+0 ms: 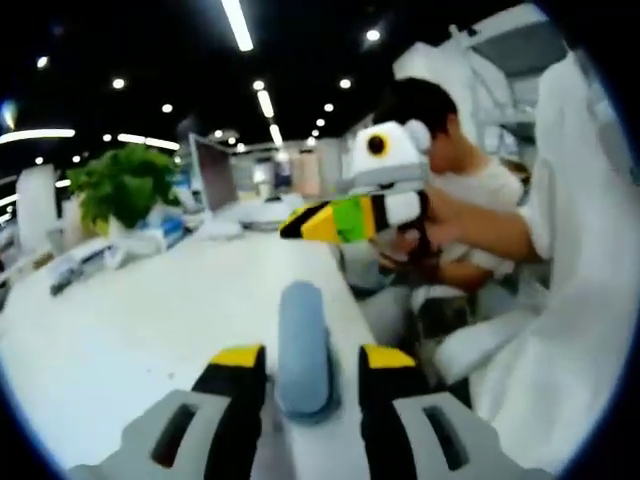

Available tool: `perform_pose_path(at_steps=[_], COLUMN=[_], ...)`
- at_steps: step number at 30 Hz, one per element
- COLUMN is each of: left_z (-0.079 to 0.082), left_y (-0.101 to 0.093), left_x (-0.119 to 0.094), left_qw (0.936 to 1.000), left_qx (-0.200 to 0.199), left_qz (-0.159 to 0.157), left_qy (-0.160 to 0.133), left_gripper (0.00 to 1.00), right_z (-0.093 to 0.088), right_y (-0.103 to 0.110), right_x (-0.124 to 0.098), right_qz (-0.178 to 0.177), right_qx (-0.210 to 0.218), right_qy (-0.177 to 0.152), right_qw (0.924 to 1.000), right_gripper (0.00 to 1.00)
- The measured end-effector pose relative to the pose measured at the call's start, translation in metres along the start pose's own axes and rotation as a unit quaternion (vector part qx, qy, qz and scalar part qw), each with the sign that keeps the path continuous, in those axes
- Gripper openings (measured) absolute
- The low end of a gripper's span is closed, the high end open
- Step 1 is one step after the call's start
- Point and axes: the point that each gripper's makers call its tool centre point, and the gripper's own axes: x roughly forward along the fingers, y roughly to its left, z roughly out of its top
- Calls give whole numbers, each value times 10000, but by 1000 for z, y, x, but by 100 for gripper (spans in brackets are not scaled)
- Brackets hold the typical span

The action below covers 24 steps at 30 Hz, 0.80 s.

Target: Pick up the paper insert the paper into the punch align the paper edges press the punch to punch holes

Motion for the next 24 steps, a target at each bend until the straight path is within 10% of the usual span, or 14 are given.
perform_pose_path(at_steps=[16,24], left_z=[-2,-1], left_y=[1,1], left_x=[1,1], left_qw=[9999,9999], left_qx=[-66,-51], left_qz=[14,0], left_qy=[-121,-149], left_gripper=[32,31], right_z=[19,16], right_y=[1,8], right_x=[10,34], right_qz=[-486,-914], right_qx=[709,5], right_qy=[-345,-93], right_qw=[9957,9958], right_gripper=[9,5])
